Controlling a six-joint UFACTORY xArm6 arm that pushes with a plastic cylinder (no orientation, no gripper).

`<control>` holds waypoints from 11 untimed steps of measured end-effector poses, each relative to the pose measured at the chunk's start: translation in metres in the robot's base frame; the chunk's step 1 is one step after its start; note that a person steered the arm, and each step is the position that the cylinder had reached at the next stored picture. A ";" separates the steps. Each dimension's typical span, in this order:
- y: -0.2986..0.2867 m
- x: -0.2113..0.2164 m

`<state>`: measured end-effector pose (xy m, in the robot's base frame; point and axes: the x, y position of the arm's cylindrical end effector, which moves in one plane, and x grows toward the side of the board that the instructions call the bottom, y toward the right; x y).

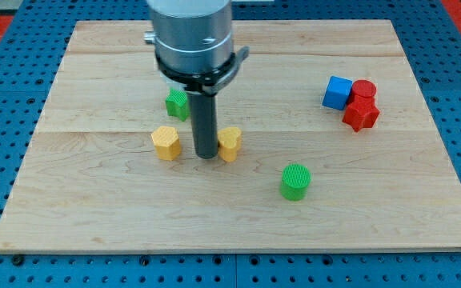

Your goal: Push the green circle slightly up

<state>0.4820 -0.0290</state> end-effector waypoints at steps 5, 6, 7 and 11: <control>0.131 0.059; 0.174 0.039; 0.177 0.018; 0.156 0.007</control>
